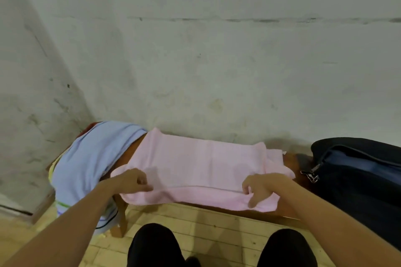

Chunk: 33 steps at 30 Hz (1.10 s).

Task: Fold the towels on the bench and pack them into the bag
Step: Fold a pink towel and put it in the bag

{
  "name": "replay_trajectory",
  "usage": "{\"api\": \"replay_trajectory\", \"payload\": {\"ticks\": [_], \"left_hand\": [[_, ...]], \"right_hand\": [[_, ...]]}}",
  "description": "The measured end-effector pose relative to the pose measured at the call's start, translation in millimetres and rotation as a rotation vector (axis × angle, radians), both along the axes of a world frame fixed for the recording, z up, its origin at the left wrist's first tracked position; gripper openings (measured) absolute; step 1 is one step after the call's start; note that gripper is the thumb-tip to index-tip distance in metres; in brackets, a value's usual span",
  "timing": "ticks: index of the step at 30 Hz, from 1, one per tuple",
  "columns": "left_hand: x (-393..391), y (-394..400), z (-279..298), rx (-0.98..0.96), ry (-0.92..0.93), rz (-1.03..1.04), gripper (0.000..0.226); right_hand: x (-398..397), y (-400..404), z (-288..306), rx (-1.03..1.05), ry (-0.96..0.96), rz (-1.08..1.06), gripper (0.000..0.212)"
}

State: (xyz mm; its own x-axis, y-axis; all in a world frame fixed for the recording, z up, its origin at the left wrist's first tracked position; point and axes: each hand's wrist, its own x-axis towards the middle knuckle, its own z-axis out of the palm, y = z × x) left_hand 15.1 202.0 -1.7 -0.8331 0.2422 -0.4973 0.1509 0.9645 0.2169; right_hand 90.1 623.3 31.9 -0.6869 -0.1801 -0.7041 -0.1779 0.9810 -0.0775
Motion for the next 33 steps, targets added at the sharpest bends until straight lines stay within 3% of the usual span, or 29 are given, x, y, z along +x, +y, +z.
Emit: {"api": "replay_trajectory", "payload": {"ticks": [3, 5, 7, 9, 11, 14, 17, 20, 22, 25, 29, 33], "left_hand": [[-7, 2, -12, 0.181, 0.233, 0.216, 0.035], [-10, 8, -21, 0.112, 0.272, 0.25, 0.061], [-11, 17, -26, 0.027, 0.221, 0.278, 0.084], [-15, 25, -30, -0.066, 0.178, 0.283, 0.101], [-22, 27, -34, -0.19, 0.161, 0.264, 0.116], [-30, 34, -36, -0.28, 0.079, 0.287, 0.1], [-28, 67, -31, -0.281, 0.141, 0.252, 0.093], [-15, 130, -31, -0.121, 0.237, 0.035, 0.089], [1, 174, -28, -0.05, 0.187, -0.09, 0.086], [15, 215, -31, -0.102, 0.082, -0.153, 0.083], [10, 225, -38, -0.222, 0.099, -0.13, 0.09], [7, 226, -38, -0.266, 0.114, -0.111, 0.092]], "right_hand": [[-10, -6, -1, -0.113, 0.07, -0.079, 0.037], [-15, -14, -8, -0.211, 0.197, -0.161, 0.034], [-16, -25, -17, -0.18, 0.315, -0.155, 0.028], [-13, -33, -24, -0.089, 0.318, -0.116, 0.034], [-10, -36, -30, -0.131, 0.281, -0.14, 0.047], [0, -34, -37, -0.379, 0.227, -0.199, 0.065], [9, -27, -41, -0.555, 0.373, -0.335, 0.048], [10, -1, -36, -0.177, 0.674, -0.231, 0.031], [14, 19, -30, 0.049, 0.655, -0.139, 0.035], [24, 36, -28, 0.149, 0.568, -0.151, 0.032], [38, 50, -31, 0.207, 0.422, -0.144, 0.023], [50, 56, -24, 0.275, 0.45, -0.09, 0.024]]}}
